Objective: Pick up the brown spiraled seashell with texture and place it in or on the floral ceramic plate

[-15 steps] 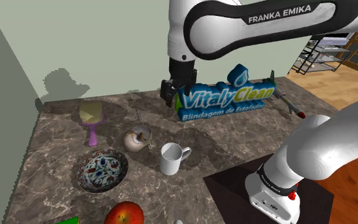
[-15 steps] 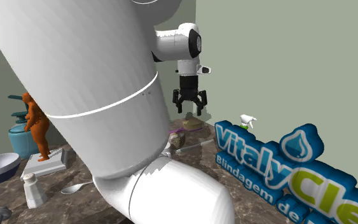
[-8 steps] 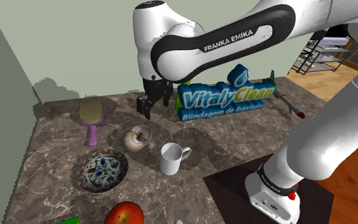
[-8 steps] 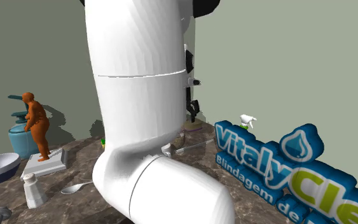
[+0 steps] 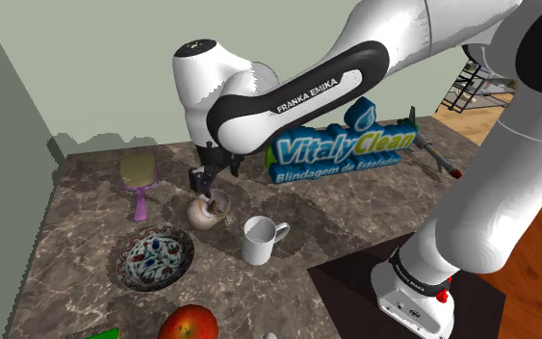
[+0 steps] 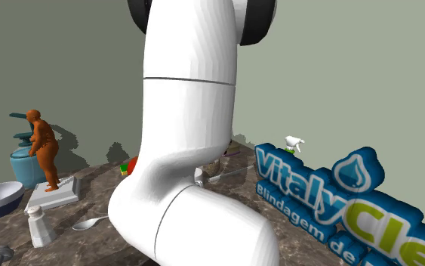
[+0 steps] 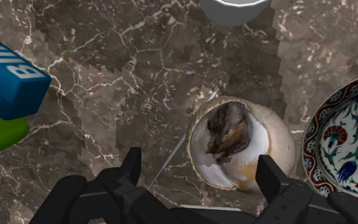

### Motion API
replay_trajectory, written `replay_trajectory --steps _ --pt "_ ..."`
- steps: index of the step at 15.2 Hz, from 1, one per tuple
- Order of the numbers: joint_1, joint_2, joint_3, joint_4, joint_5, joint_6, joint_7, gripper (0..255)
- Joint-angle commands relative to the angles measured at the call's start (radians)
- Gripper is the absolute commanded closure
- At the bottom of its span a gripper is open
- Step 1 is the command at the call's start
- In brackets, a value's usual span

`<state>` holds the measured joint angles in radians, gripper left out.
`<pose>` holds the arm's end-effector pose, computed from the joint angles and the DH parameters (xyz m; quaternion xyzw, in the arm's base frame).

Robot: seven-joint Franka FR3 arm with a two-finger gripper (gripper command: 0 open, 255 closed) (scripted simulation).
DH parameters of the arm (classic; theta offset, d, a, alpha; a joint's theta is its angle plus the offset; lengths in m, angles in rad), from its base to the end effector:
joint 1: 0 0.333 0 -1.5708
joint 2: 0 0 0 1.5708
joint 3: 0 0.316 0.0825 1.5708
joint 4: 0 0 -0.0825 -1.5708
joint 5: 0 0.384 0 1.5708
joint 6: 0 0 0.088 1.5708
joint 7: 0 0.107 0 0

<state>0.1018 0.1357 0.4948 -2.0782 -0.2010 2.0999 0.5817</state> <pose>0.4682 0.3014 0.3634 0.9956 0.0619 -0.0102 0.0693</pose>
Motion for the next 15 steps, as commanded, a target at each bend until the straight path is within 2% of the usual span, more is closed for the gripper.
replay_trajectory --steps 1,3,11,12,15 --pt "0.000 0.012 -0.002 -0.012 -0.010 0.023 0.007 0" --pt "0.000 0.029 -0.006 -0.030 -0.023 0.054 0.016 0" --pt "0.001 0.028 -0.006 -0.030 -0.023 0.054 0.016 0" --pt "0.001 0.028 -0.006 -0.030 -0.023 0.054 0.016 255" --pt "0.001 0.028 -0.006 -0.030 -0.023 0.054 0.016 255"
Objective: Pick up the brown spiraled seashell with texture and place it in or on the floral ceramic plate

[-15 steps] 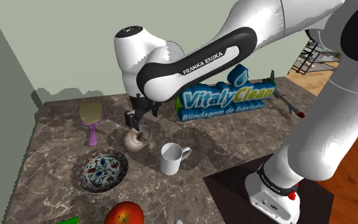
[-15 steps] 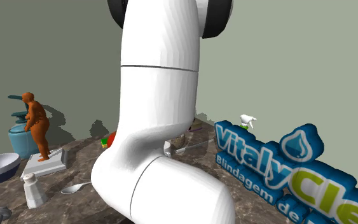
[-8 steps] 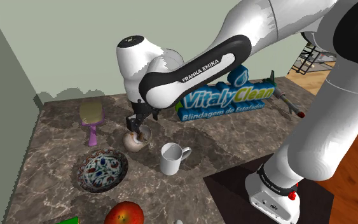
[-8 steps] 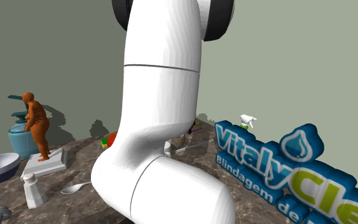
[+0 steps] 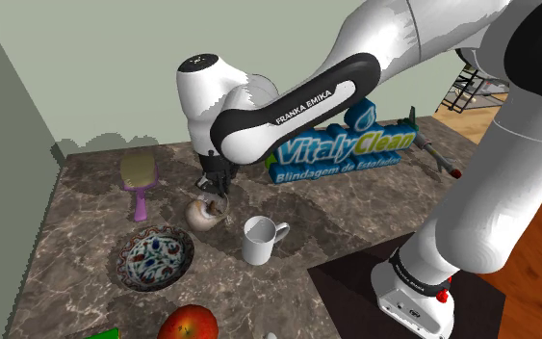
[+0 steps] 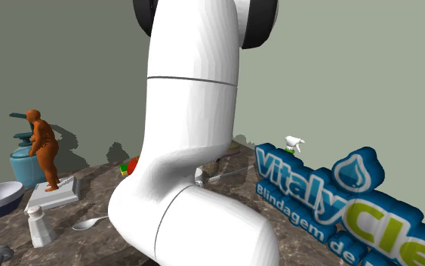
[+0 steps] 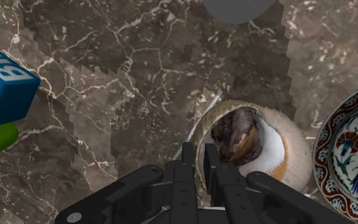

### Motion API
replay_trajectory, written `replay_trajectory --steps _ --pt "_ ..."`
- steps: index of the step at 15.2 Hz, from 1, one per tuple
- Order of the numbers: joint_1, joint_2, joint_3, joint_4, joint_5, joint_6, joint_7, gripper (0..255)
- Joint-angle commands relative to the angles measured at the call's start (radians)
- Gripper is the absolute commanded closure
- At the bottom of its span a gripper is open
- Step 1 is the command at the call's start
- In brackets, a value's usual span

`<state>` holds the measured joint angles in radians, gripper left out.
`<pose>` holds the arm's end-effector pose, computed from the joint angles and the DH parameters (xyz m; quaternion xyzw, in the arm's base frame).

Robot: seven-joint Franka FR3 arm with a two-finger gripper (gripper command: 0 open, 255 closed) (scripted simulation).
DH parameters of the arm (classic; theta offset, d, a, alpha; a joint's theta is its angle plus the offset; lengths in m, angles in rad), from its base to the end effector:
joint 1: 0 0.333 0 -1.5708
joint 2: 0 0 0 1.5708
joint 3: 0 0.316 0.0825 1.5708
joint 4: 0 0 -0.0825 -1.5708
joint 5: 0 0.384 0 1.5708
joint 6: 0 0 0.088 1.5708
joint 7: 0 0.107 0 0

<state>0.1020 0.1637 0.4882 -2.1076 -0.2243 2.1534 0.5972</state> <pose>0.4682 0.2982 0.3408 0.9956 0.0617 -0.0096 0.0694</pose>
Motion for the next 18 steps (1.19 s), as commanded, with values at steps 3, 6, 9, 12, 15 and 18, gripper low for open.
replay_trajectory --steps 3,6,9,12,15,18 --pt "0.000 0.001 0.000 0.000 0.000 0.000 0.000 255" --pt "0.000 0.000 0.000 0.000 0.000 0.000 0.000 255" --pt "-0.003 -0.024 0.004 0.015 0.018 -0.034 -0.015 255" --pt "-0.005 -0.046 0.007 0.032 0.034 -0.070 -0.029 255" --pt "-0.007 -0.066 0.008 0.051 0.048 -0.106 -0.042 255" --pt "-0.009 -0.085 0.010 0.073 0.061 -0.142 -0.053 255"
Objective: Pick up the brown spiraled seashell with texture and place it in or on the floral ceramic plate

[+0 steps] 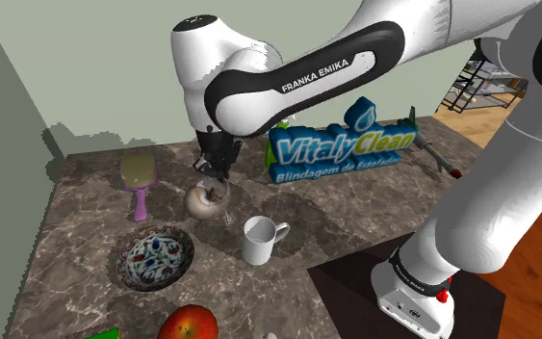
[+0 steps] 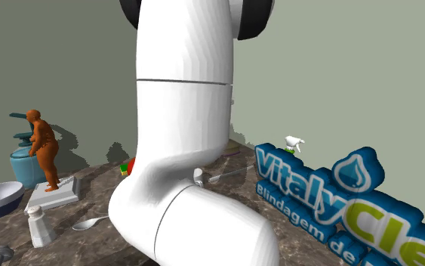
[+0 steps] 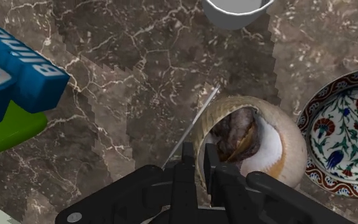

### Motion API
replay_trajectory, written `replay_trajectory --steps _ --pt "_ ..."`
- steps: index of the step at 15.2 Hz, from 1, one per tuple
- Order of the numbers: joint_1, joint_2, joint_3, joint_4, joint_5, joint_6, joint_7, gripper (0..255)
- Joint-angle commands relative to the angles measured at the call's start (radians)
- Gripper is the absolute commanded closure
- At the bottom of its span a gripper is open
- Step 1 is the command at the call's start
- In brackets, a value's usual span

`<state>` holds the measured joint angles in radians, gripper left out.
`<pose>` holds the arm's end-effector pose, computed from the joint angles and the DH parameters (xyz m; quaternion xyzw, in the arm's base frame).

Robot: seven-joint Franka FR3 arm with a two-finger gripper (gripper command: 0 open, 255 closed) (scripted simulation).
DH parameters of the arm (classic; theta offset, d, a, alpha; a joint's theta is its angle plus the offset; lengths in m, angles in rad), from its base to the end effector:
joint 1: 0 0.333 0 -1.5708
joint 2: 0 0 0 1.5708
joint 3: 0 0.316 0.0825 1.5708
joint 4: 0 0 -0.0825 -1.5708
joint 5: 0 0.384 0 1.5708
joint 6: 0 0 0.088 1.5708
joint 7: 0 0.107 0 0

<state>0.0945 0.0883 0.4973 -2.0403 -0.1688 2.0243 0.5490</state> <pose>0.4686 0.2989 0.3978 0.9956 0.0619 -0.0100 0.0693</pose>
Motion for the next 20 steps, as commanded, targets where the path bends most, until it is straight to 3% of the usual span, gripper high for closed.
replay_trajectory --steps 1,7,20 --pt "-0.001 -0.015 0.001 0.013 0.010 -0.025 -0.009 255" --pt "-0.003 -0.044 0.001 0.063 0.029 -0.099 -0.029 255" --pt "0.211 0.225 0.102 0.526 -0.086 -0.370 0.255 255"
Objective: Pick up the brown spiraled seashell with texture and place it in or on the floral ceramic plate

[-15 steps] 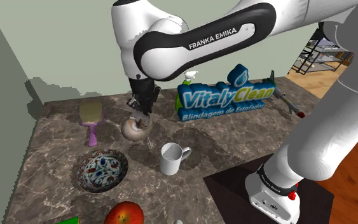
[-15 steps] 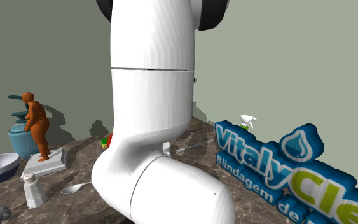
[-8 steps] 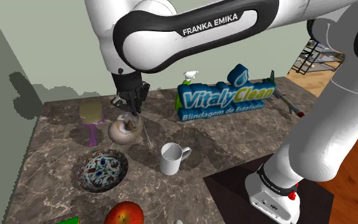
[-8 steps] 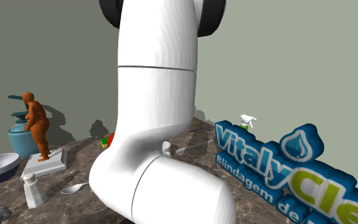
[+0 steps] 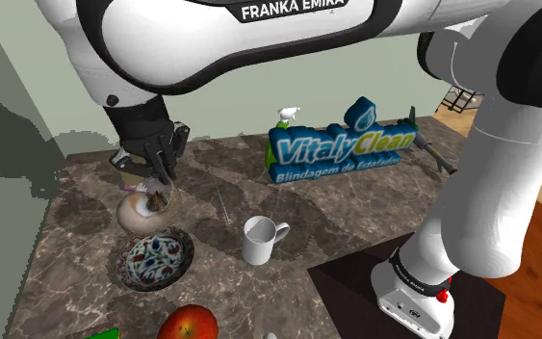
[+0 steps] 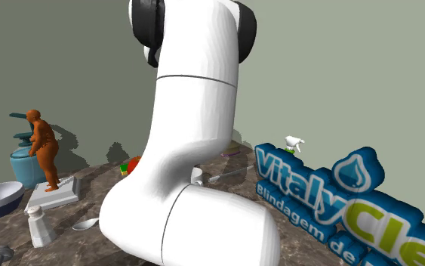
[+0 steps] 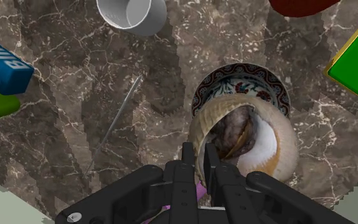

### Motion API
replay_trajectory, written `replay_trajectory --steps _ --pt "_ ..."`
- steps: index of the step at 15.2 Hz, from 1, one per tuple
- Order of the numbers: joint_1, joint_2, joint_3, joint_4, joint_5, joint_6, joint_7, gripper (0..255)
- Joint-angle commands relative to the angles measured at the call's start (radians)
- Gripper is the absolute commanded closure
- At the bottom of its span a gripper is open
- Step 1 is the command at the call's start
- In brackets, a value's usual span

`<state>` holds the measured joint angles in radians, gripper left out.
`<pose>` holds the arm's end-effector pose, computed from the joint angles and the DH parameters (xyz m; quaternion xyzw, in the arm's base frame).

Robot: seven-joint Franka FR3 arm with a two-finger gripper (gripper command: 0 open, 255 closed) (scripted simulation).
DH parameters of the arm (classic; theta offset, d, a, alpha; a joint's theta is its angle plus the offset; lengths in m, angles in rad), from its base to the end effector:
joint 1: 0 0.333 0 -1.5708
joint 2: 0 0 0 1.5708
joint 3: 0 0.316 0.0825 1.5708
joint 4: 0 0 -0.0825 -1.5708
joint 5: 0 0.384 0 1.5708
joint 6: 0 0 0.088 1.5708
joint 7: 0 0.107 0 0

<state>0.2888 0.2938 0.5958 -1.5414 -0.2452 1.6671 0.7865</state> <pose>0.4445 0.4420 0.4978 0.9956 0.0626 -0.0099 0.0692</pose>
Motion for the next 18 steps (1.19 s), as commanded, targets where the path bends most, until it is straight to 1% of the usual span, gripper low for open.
replay_trajectory --steps 1,18 --pt "0.016 0.020 0.002 0.014 -0.010 0.000 0.019 255" --pt "0.009 0.062 -0.013 -0.162 -0.044 0.208 0.057 255"
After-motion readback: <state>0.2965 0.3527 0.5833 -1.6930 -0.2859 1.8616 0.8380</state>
